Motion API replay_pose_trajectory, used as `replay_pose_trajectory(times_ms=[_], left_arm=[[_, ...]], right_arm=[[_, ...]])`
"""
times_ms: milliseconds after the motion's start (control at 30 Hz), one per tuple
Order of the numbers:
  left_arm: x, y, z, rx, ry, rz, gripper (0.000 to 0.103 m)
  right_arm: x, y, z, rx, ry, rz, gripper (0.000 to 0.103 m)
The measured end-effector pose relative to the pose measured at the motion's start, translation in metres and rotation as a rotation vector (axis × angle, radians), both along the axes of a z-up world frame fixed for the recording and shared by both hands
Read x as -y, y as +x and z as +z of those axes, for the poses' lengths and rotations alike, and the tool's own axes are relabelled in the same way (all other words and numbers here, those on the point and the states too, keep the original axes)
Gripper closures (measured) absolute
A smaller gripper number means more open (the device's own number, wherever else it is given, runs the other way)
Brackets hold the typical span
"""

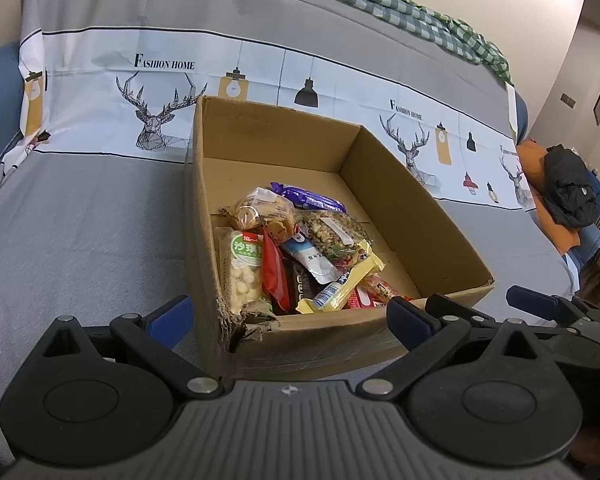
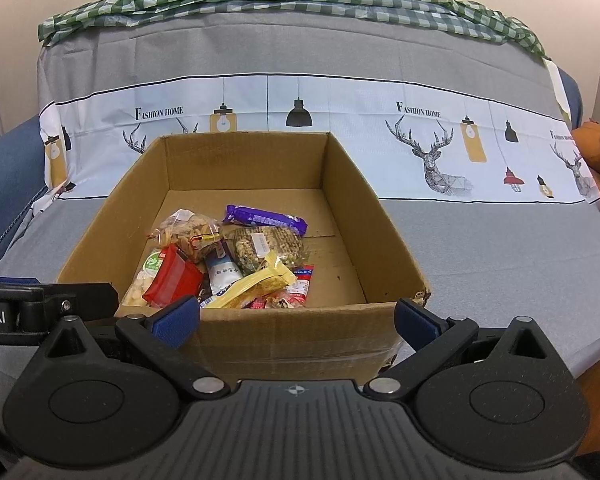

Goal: Organize snacks

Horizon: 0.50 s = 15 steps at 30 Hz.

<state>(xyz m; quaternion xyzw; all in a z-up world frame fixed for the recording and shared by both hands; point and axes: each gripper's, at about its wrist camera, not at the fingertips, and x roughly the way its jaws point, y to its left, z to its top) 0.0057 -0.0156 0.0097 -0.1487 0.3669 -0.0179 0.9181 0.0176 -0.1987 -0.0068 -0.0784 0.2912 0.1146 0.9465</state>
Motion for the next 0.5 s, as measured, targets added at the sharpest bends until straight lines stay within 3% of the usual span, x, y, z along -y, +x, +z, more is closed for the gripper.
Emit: replay_pose_trajectory(times_ms=[500], left_arm=[[0.0015, -0.0001, -0.0002, 0.006, 0.005, -0.008, 0.001]], right_arm=[[0.0011, -0.0001, 0.0008, 0.001, 0.003, -0.003, 0.001]])
